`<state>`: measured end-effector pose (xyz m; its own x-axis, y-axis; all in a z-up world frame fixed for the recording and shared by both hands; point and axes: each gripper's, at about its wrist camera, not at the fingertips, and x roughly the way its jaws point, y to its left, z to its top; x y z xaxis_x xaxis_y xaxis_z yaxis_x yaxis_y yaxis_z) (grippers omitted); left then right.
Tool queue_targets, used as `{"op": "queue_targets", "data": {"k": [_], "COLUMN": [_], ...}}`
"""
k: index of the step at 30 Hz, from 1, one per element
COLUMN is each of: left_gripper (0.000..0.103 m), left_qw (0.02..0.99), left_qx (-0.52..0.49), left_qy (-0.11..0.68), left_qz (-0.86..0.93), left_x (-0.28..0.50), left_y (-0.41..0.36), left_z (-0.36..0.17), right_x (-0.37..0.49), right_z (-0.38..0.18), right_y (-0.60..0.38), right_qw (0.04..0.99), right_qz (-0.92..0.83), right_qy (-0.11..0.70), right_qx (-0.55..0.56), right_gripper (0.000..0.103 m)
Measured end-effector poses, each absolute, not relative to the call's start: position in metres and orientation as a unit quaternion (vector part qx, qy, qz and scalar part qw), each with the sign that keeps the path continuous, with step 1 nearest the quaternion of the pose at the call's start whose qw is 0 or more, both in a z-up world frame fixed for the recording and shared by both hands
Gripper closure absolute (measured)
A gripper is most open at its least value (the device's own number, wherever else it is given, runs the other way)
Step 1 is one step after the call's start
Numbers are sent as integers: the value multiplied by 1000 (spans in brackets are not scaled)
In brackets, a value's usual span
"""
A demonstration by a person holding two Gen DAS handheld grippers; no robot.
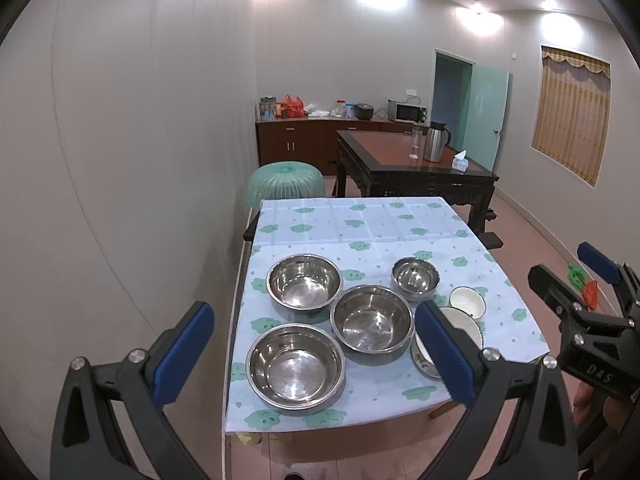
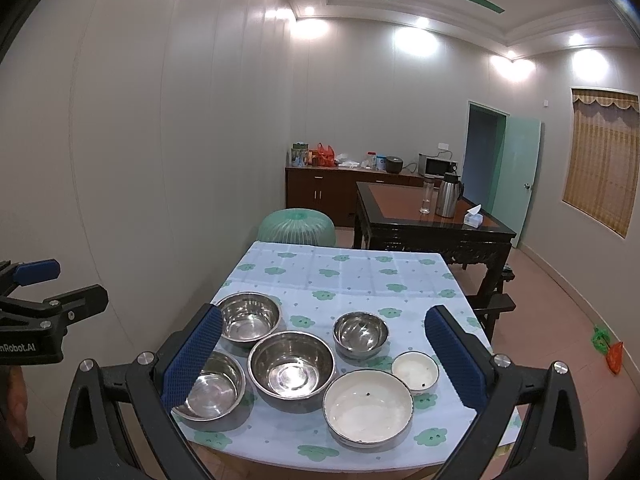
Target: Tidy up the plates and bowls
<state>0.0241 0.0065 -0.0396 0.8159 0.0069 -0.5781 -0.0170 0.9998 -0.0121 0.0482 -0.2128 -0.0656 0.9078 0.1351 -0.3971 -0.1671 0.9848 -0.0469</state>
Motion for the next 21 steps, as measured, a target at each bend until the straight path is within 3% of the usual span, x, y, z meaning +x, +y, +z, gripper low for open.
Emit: {"op": "queue_targets", "data": {"k": [21], "left_gripper": [1], "left_qw": [942], "left_qx": [-15], "left_qy": [336], "left_qz": [-27], "left_x": [99], "left_y": [36], "left_z": [-53], "right_x": [84], "right_z": [-75], "right_y": [-191], "right_qw": [973], "right_qz": [52], "right_qy": [223], "right_qx": [-39], "right_gripper": [1]}}
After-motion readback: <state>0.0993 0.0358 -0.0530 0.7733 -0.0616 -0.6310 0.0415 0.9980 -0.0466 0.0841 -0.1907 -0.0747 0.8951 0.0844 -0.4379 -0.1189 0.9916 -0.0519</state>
